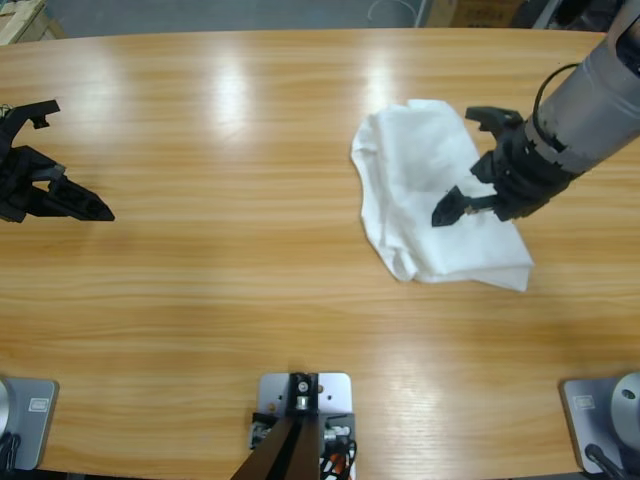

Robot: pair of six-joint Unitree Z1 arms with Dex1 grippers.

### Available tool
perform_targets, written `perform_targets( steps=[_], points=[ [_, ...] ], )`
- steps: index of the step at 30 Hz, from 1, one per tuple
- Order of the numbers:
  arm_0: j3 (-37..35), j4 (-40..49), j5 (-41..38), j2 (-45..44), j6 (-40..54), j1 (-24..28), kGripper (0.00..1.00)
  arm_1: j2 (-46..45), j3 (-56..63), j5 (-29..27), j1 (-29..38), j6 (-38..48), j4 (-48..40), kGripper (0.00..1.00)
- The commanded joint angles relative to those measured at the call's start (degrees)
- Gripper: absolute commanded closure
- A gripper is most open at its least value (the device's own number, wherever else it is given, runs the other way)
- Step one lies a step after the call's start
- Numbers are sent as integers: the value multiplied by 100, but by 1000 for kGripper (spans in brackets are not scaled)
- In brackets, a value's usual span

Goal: Fold clothes

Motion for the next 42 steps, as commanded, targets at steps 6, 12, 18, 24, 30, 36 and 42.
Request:
perform_targets(
  steps=[6,12,18,24,30,36,42],
  points=[
    [181,-38,-102,-3,26,25,23,1117,287,-396,179,312,-638,13],
    [176,-30,-102,-24,26,27,23,1586,276,-480,495,492,-780,12],
    [181,-30,-102,-26,26,30,23,920,-469,-1083,527,404,251,9],
    [198,-30,-102,-45,26,25,23,1020,-2935,-1285,358,-145,1812,4],
    [198,-38,-100,-6,9,25,23,1718,-3512,-896,-124,-570,1816,4],
    [181,-40,-93,66,-12,27,23,2052,-3607,-615,-700,-967,1536,9],
    [147,-56,-75,168,-18,27,23,2715,-4415,-234,-755,-1166,1721,9]
  ],
)
